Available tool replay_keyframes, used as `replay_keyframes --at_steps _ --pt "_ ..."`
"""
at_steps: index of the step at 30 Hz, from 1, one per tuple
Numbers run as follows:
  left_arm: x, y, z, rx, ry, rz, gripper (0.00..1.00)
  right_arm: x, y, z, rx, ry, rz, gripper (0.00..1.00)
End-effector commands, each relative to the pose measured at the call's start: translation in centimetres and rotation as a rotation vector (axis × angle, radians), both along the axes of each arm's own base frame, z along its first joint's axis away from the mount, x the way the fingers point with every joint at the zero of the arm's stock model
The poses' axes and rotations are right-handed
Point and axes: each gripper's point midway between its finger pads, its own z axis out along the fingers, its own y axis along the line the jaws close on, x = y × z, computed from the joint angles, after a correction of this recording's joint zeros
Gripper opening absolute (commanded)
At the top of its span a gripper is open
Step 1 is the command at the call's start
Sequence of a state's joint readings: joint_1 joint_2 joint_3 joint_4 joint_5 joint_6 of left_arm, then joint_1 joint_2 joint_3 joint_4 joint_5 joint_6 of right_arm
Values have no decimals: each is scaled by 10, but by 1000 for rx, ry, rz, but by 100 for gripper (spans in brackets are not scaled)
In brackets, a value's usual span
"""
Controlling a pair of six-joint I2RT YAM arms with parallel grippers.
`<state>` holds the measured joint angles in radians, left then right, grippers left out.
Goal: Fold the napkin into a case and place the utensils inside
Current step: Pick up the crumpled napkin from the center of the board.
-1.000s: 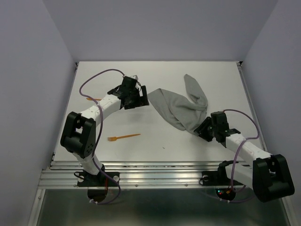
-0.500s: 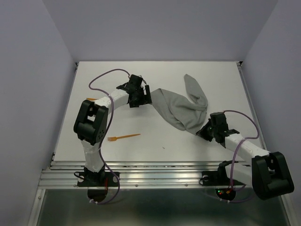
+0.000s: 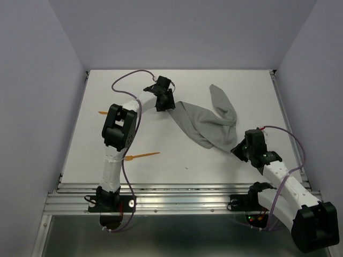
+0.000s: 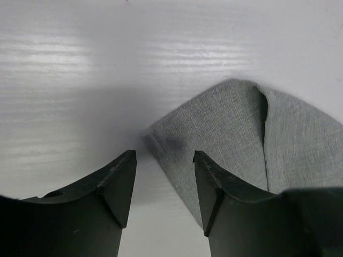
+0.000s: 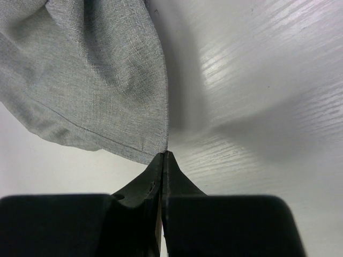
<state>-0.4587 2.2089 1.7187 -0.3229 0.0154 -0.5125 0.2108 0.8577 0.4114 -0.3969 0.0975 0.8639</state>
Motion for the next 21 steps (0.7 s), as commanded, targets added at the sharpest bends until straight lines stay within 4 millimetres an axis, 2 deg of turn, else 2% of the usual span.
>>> replay_keyframes --at_steps 1,6,8,10,11,13,16,18,19,21 --pt "12 7 0 84 -11 37 57 4 -4 12 -23 -14 -13 1" --pt "17 0 -7 113 -15 37 57 5 -4 12 -24 -13 -14 1" --pt "16 -2 -15 124 -1 30 57 5 -5 12 -26 -12 -15 1" --pt "17 -7 -21 119 10 16 39 5 -5 13 -24 -13 -16 1" --pt "17 -11 -20 112 9 8 22 6 -5 13 -24 -17 -18 1" --pt "15 -16 -21 112 17 -5 0 5 -6 14 -27 -16 -23 1" --pt "12 -19 -17 102 21 -23 0 8 -7 19 -32 -25 -30 1" --pt "11 -18 -3 94 -3 -30 0 11 -8 24 -38 -34 -35 1" --pt "13 -19 18 77 -49 -36 0 12 -10 27 -50 -39 -42 1" --pt "15 -14 36 68 -87 -29 0 20 -12 39 -60 -67 -50 1"
